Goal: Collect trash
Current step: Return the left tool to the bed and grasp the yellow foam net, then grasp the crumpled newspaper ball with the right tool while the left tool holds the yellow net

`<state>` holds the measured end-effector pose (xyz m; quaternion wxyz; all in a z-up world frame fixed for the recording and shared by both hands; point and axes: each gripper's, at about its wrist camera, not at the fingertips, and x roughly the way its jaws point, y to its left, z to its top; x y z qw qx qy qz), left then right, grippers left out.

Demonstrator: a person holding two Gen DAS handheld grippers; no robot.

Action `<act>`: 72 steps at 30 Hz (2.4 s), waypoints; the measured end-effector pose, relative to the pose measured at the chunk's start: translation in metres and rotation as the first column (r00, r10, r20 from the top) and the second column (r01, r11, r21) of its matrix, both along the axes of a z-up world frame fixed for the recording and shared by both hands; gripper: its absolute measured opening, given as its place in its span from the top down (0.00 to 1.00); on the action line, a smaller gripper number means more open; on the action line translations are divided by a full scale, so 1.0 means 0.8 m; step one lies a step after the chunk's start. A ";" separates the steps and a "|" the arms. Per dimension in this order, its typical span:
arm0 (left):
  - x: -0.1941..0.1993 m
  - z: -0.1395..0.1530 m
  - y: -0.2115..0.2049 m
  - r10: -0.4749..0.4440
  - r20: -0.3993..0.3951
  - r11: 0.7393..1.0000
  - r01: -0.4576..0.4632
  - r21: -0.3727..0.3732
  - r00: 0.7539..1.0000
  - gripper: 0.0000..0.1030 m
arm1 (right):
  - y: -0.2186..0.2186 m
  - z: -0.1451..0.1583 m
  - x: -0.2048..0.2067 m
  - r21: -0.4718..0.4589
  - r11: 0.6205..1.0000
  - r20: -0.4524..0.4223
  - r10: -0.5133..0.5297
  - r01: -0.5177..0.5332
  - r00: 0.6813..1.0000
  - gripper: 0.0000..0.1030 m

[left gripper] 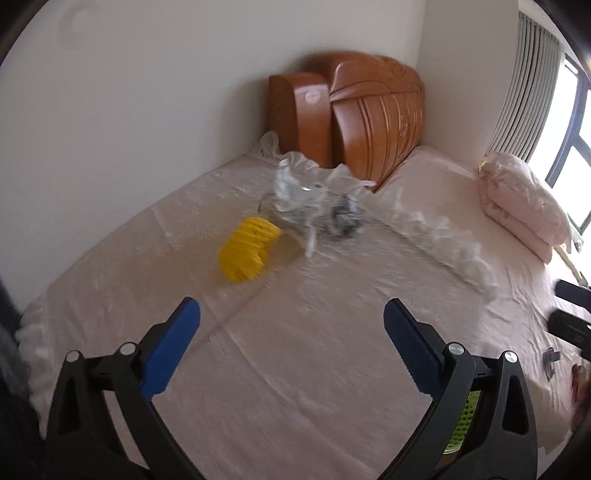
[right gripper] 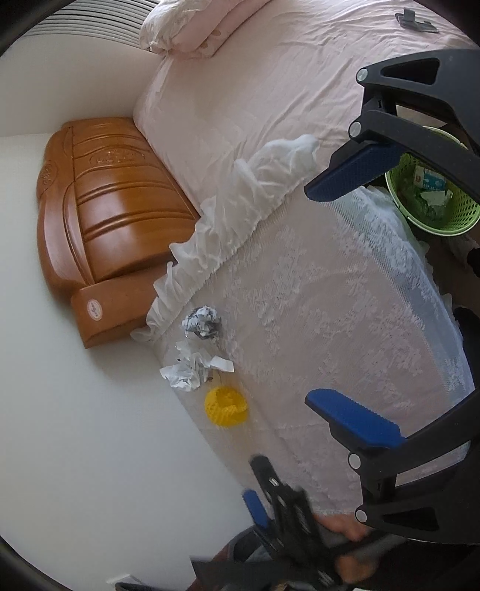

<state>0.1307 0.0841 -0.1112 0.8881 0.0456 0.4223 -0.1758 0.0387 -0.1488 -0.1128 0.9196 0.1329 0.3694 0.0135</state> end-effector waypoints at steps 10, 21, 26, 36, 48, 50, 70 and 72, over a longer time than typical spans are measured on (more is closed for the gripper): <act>0.140 -0.089 -0.021 -0.079 -0.066 0.988 0.086 0.124 0.995 0.14 | 0.012 -0.022 0.033 -0.009 0.999 -0.098 -0.045 0.045 0.994 0.02; 0.170 -0.128 -0.013 0.002 -0.142 0.993 0.014 0.116 0.990 0.61 | 0.038 -0.035 0.068 -0.031 1.000 -0.156 -0.002 -0.003 0.988 0.02; 0.153 -0.107 -0.005 0.050 -0.130 0.996 -0.039 0.083 0.990 0.64 | 0.048 -0.037 0.079 -0.039 0.998 -0.151 0.033 -0.040 0.988 0.02; 0.086 -0.044 0.005 0.132 -0.092 0.991 -0.131 0.025 0.987 0.64 | 0.041 -0.048 0.169 -0.126 0.980 -0.136 0.133 -0.151 0.982 0.02; 0.046 -0.015 0.023 0.212 -0.097 0.977 -0.215 -0.016 0.972 0.64 | 0.051 -0.095 0.357 -0.187 0.949 -0.208 0.213 -0.252 0.955 0.02; 0.036 -0.013 0.026 0.215 -0.090 0.976 -0.217 -0.011 0.972 0.64 | 0.060 -0.100 0.373 -0.209 0.942 -0.215 0.218 -0.263 0.952 0.02; 0.007 -0.007 0.041 0.226 -0.088 0.974 -0.227 -0.007 0.970 0.64 | 0.072 -0.075 0.338 -0.150 0.956 -0.159 0.229 -0.253 0.960 0.56; 0.002 -0.004 0.040 0.216 -0.082 0.976 -0.217 -0.004 0.973 0.64 | 0.065 -0.060 0.307 -0.116 0.964 -0.119 0.225 -0.239 0.967 0.56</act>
